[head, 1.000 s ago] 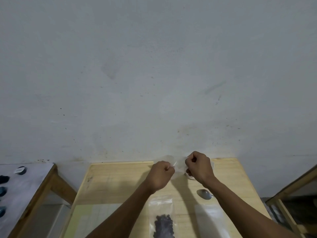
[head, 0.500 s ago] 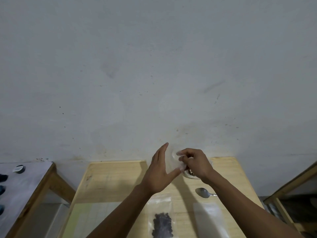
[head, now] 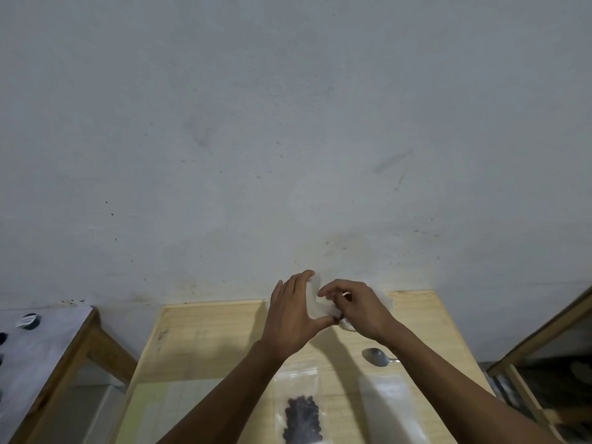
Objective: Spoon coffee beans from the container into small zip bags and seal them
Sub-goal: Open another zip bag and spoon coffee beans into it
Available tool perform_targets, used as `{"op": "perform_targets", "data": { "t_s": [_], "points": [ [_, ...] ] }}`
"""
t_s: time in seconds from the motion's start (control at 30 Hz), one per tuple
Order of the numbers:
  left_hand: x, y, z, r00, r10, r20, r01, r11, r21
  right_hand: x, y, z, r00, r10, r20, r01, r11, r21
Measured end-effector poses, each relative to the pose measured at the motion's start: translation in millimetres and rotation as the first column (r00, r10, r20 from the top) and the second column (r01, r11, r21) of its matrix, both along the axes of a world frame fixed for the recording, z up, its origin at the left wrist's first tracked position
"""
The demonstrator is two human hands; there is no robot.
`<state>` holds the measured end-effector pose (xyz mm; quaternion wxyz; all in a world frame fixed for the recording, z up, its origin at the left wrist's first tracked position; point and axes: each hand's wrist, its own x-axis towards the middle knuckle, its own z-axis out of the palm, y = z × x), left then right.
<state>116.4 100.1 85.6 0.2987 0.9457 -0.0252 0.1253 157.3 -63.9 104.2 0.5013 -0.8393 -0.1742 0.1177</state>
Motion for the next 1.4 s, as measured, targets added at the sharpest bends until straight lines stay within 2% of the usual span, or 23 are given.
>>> {"op": "perform_targets", "data": {
  "t_s": [0.1,0.27,0.37,0.43,0.57,0.7,0.77,0.87,0.97,1.07,1.17,1.3,1.4],
  "points": [
    [-1.8,-2.7,-3.4,0.999,-0.014,0.047,0.013,1.0,0.014,-0.8,2.2,3.0,0.998,0.046,-0.031,-0.05,0.991,-0.127],
    [-5.1,-4.4,-9.6,0.999,-0.041,0.026,0.043,0.996,-0.076,1.9,1.9,1.3,0.976,0.048,-0.212,-0.061,0.997,-0.055],
    [-5.6,-2.9,-17.9,0.997,-0.079,0.003,0.079,0.992,-0.102,3.9,-0.2,-5.8,0.974,0.081,-0.21,-0.11,0.986,-0.126],
    [-6.9,-2.6,-21.7,0.997,-0.076,-0.012,0.074,0.989,-0.126,1.0,-0.4,-6.4,0.977,0.076,-0.201,-0.101,0.988,-0.117],
    [-14.2,1.9,-22.4,0.998,-0.036,-0.043,0.028,0.982,-0.185,-10.3,-6.1,7.0,0.985,0.013,-0.173,-0.001,0.998,0.066],
    [-21.9,9.7,-26.9,0.999,-0.009,-0.045,0.0,0.981,-0.194,-5.6,-35.3,-7.8,0.955,-0.226,-0.192,0.264,0.943,0.201],
    [-24.5,13.2,-31.5,0.999,-0.006,-0.033,-0.001,0.979,-0.203,-1.2,-59.3,-27.4,0.927,-0.34,-0.158,0.361,0.922,0.138],
    [-26.7,15.4,-40.0,1.0,-0.008,-0.012,0.005,0.973,-0.232,1.4,-103.1,-65.0,0.884,-0.46,-0.083,0.448,0.885,-0.129],
    [-30.3,11.8,-45.1,0.999,-0.035,-0.007,0.032,0.972,-0.231,-1.4,-140.0,-102.4,0.878,-0.475,-0.052,0.413,0.81,-0.417],
    [-32.5,6.7,-49.5,0.997,-0.063,-0.04,0.053,0.975,-0.215,-9.2,-157.1,-126.8,0.887,-0.46,-0.04,0.339,0.708,-0.619],
    [-36.9,0.6,-52.2,0.993,-0.065,-0.102,0.043,0.977,-0.209,-17.6,-156.4,-137.8,0.924,-0.381,0.003,0.273,0.656,-0.704],
    [-43.7,-3.7,-57.9,0.984,-0.06,-0.169,0.019,0.973,-0.231,-23.9,-147.4,-147.3,0.964,-0.264,0.038,0.209,0.658,-0.723],
    [-46.0,-4.5,-60.0,0.979,-0.061,-0.196,0.017,0.975,-0.22,-24.4,-143.0,-153.8,0.961,-0.273,0.049,0.223,0.657,-0.72]
  ]
}}
